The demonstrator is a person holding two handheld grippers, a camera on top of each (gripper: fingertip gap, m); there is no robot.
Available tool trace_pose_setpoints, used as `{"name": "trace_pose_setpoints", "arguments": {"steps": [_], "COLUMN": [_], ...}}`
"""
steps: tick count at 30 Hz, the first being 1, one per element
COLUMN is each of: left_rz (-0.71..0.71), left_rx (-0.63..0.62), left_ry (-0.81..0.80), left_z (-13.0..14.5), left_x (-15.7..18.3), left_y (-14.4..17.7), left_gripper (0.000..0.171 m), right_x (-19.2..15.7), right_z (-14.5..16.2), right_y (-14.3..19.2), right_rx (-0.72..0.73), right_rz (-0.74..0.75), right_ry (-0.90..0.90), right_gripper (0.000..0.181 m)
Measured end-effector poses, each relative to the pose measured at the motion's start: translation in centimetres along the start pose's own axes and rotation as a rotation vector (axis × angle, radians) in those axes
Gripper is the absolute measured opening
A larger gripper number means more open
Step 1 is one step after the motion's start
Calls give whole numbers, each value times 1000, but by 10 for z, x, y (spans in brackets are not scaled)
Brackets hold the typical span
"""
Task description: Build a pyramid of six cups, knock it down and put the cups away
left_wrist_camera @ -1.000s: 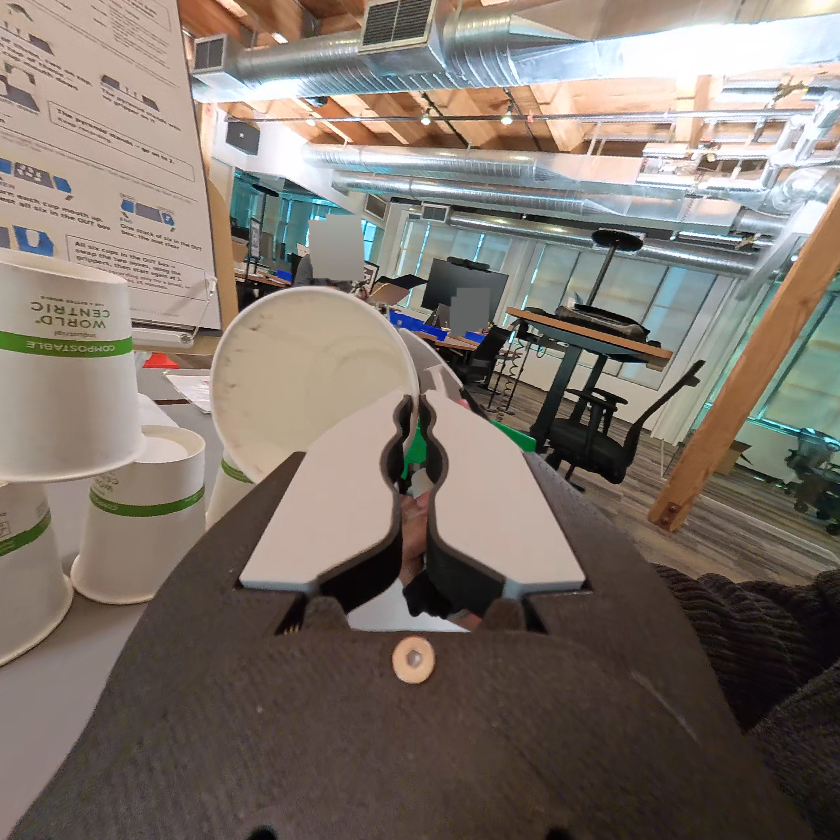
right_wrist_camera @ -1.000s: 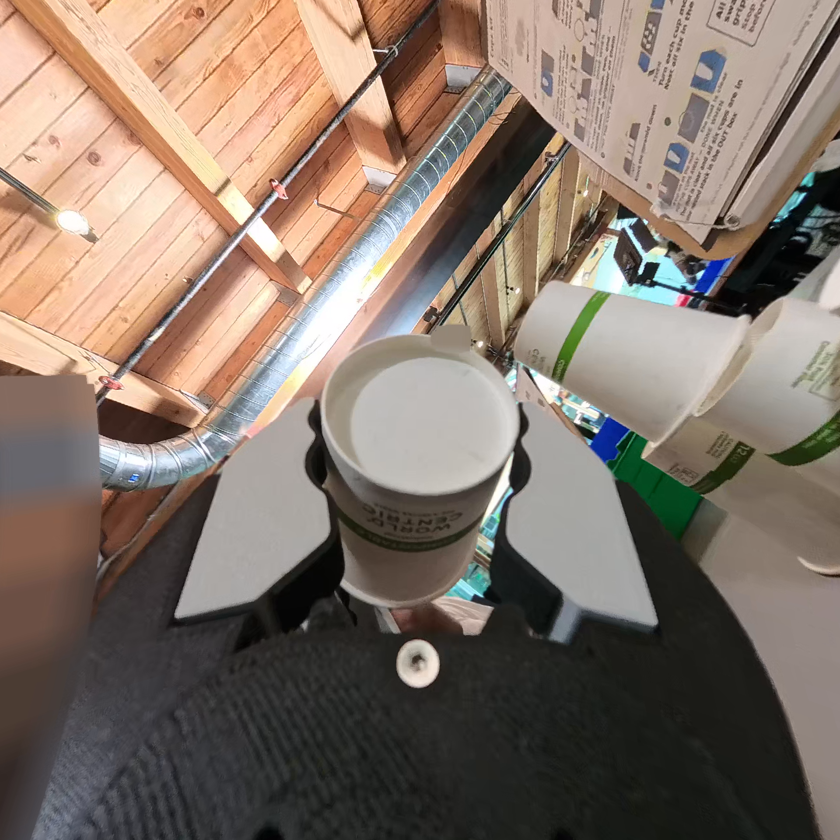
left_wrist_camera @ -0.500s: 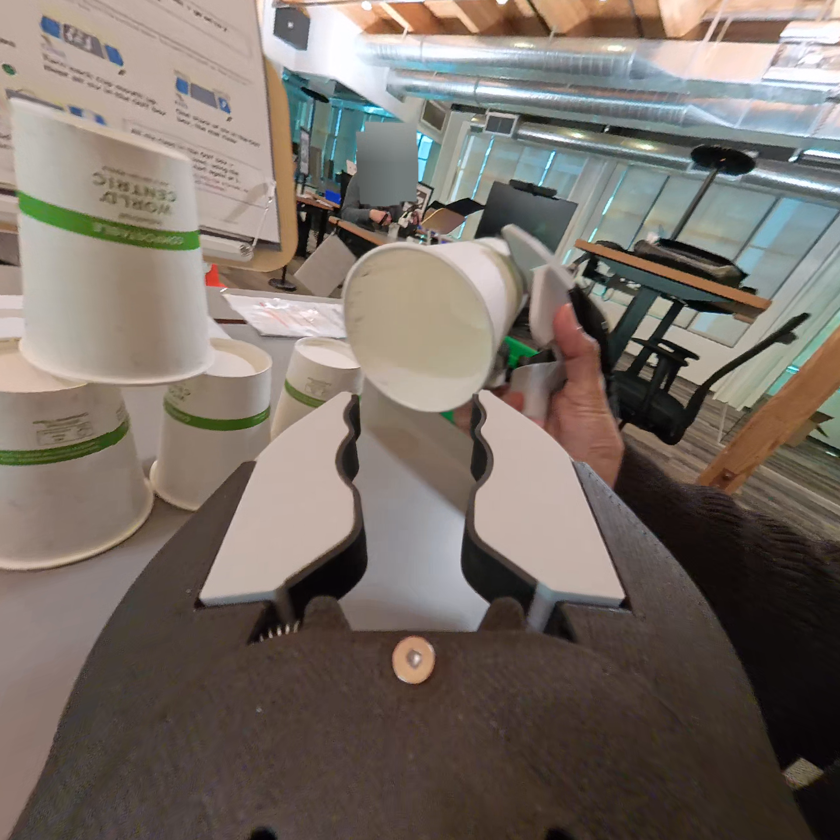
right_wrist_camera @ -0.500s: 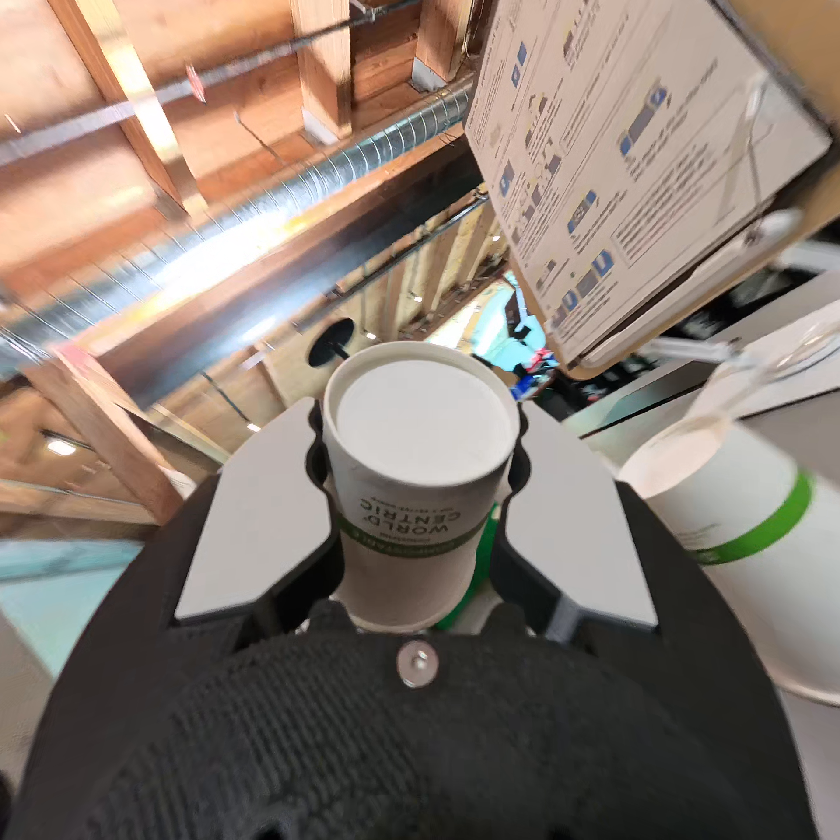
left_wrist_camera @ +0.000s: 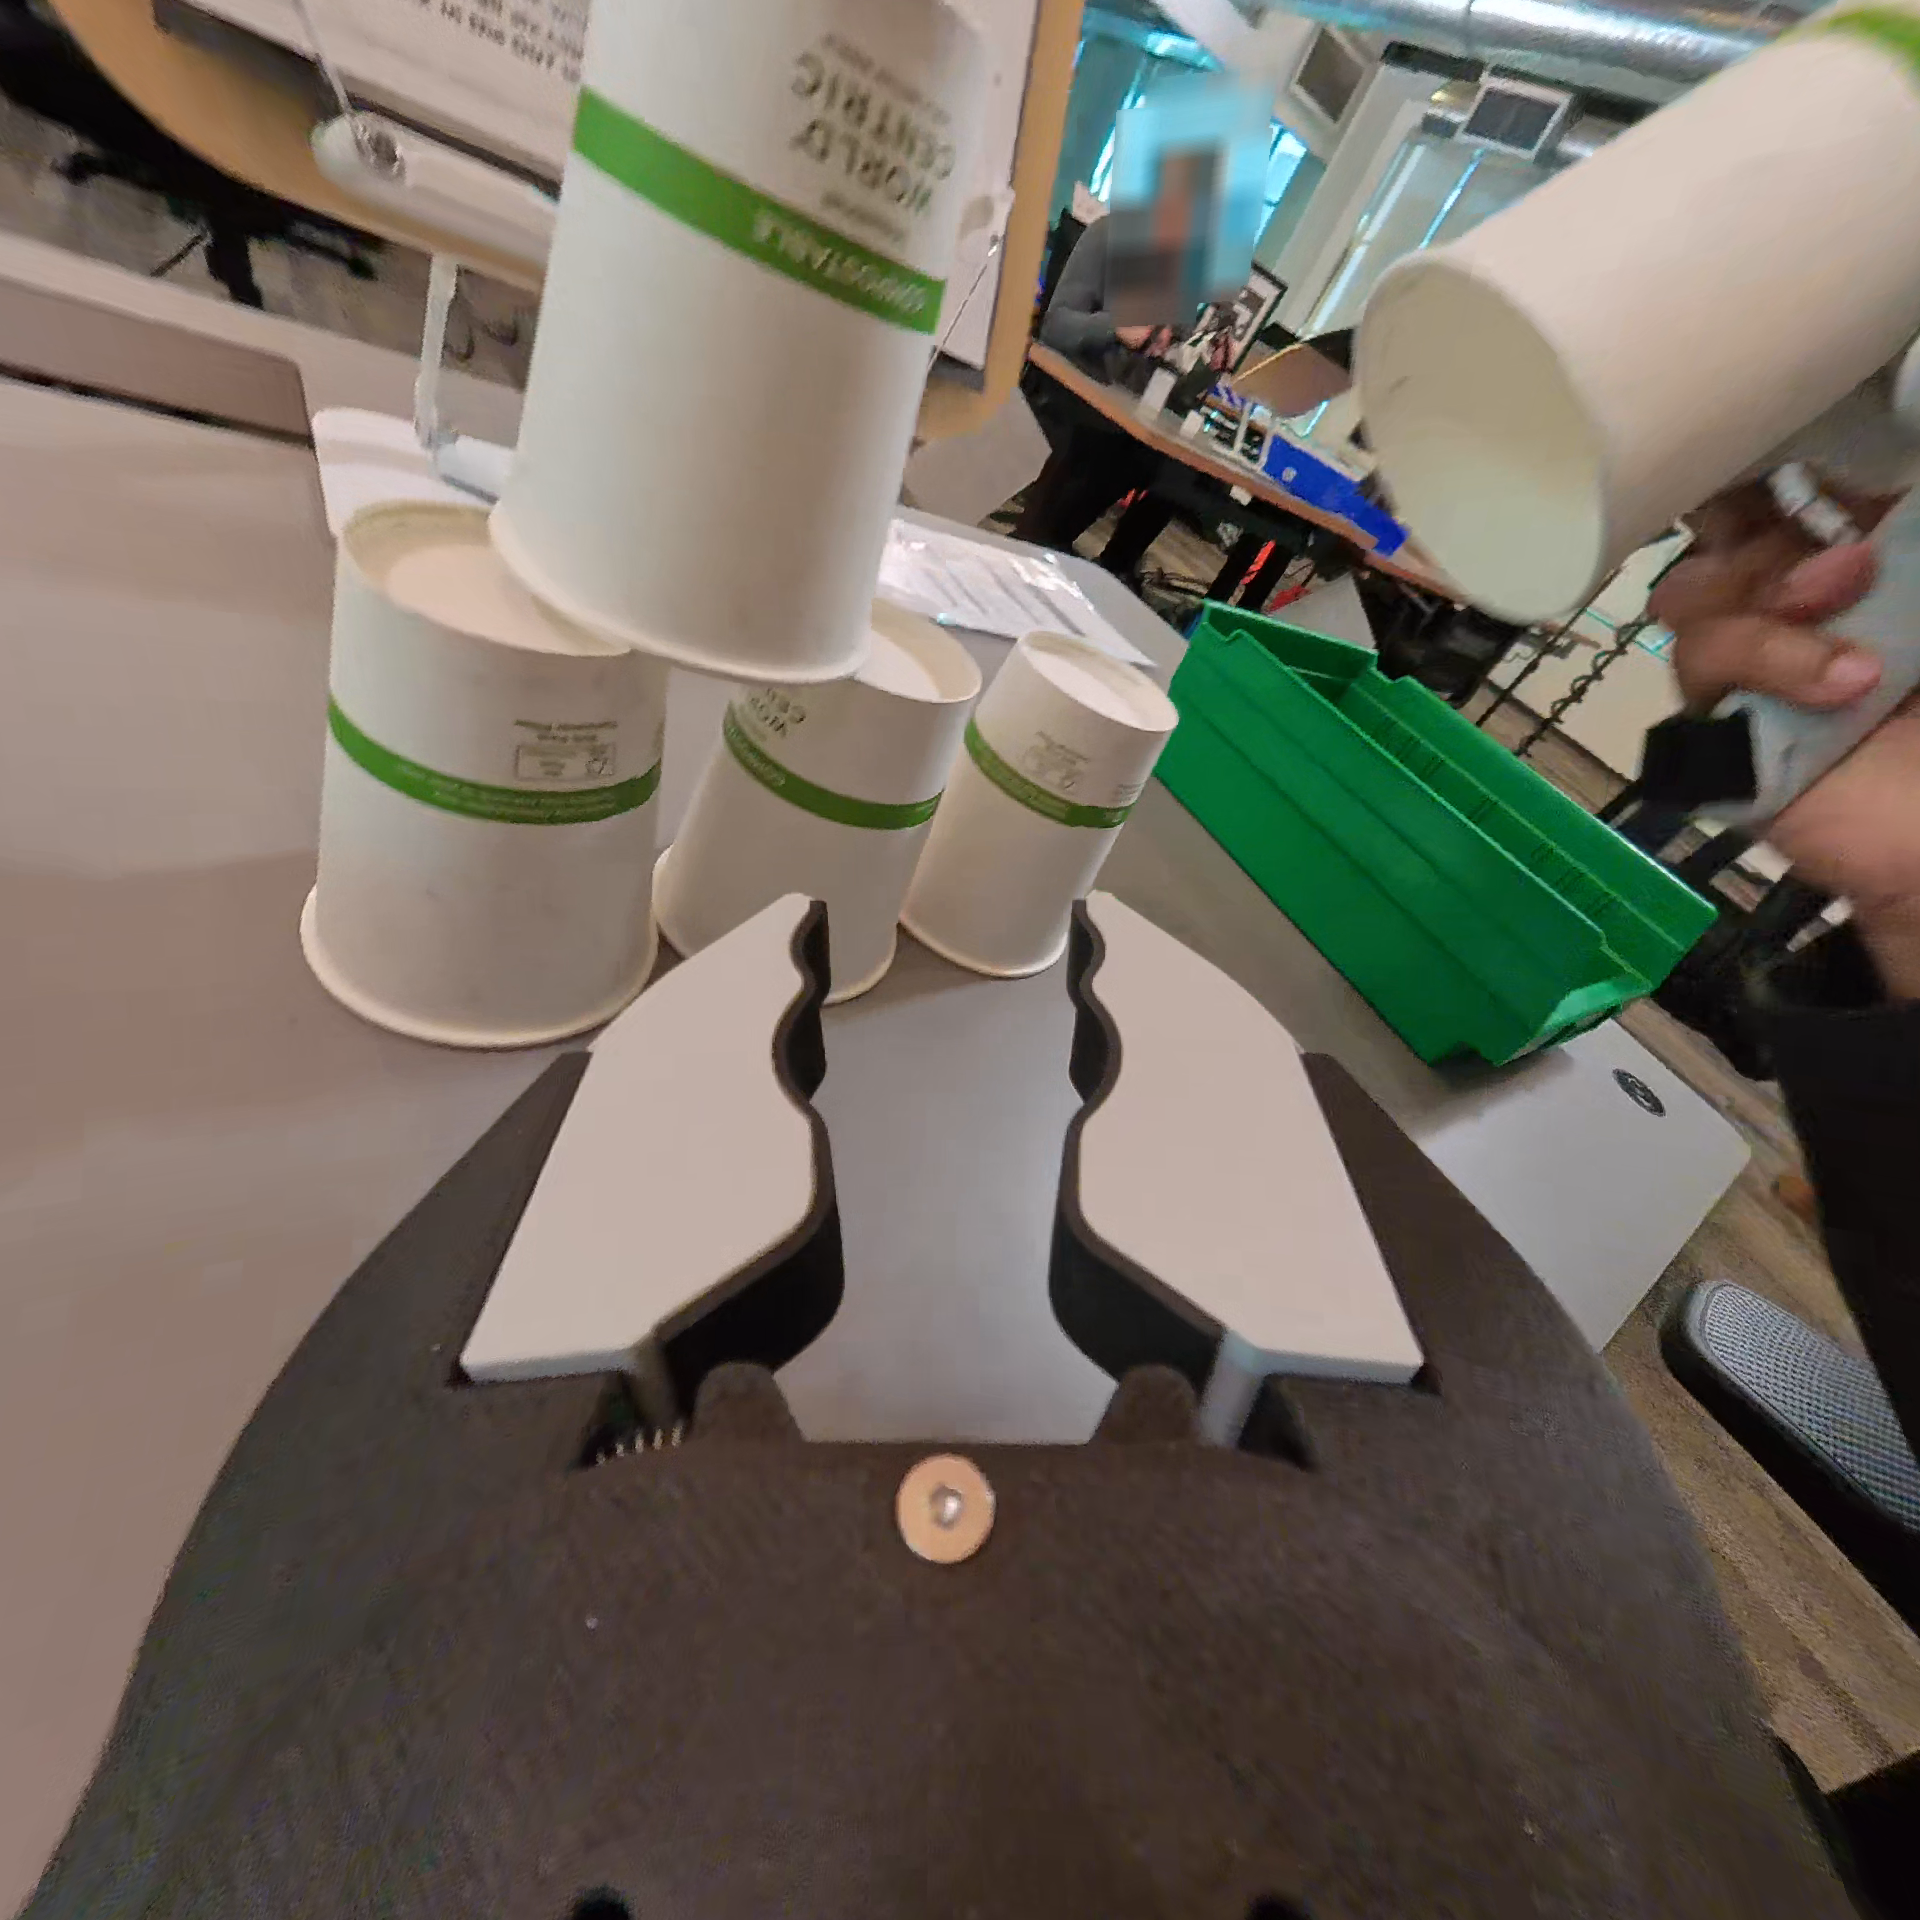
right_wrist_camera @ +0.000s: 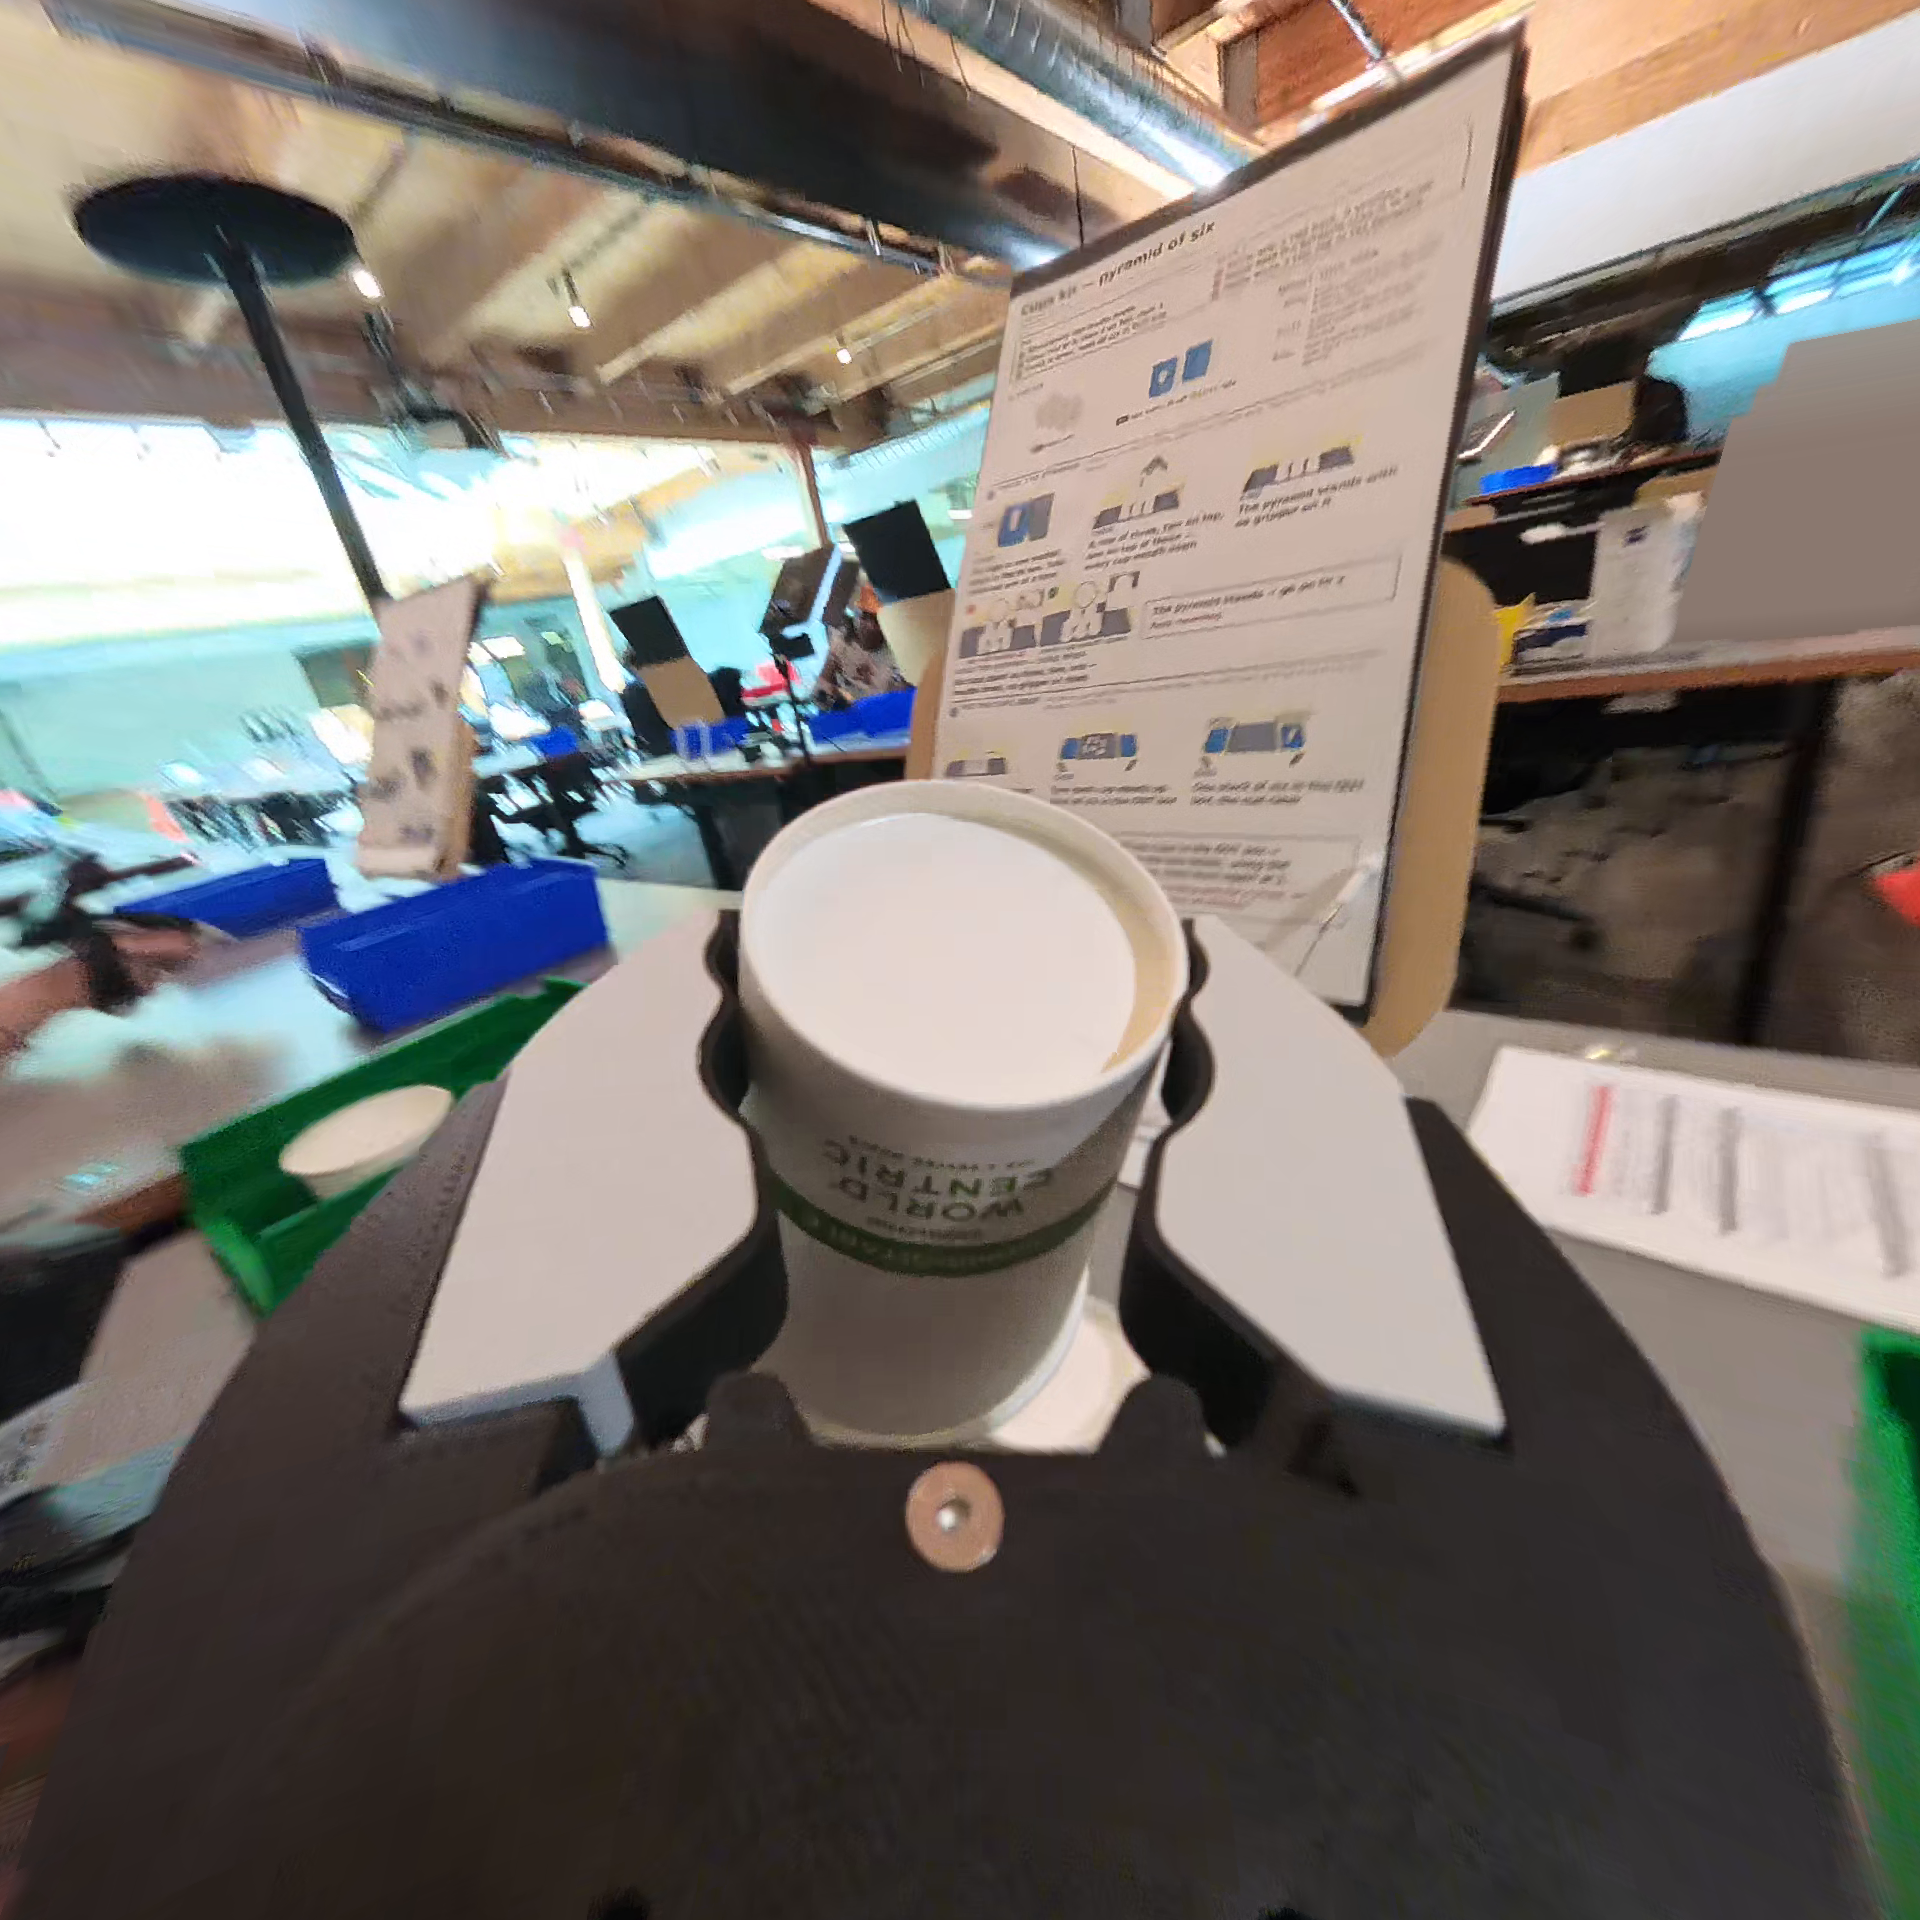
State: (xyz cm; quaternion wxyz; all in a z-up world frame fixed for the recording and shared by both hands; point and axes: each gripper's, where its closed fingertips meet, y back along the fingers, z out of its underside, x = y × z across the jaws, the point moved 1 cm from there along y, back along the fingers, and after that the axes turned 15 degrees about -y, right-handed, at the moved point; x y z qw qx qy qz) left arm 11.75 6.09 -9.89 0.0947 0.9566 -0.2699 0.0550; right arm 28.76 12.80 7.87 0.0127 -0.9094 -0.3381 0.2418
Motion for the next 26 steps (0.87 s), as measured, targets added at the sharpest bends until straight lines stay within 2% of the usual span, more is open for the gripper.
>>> {"name": "trace_pose_setpoints", "arguments": {"steps": [3,6,9,14,20,26], "left_rz": [-17,-57,-74,-27,94,128], "left_rx": [-13,34,29,-27,-119,-138], "left_ry": [31,47,41,102,187,209], "left_z": [3,-5,-5,6,25,28], "left_x": [-9,-23,-34,-35,-12,-7], "left_y": [0,4,5,0,-9,-9], "left_gripper": [43,37,37,38,41,42], "right_x": [-4,-2,8,19,17,21], "right_z": [-16,-16,7,49,79,100], "right_y": [-25,-53,-72,-77,-86,-91], "right_rx": [-46,-93,-184,-316,-393,-450], "right_rz": [38,52,61,101,73,80], "right_ry": [116,162,186,301,311,342], "right_gripper": [81,81,81,81,81,81]}}
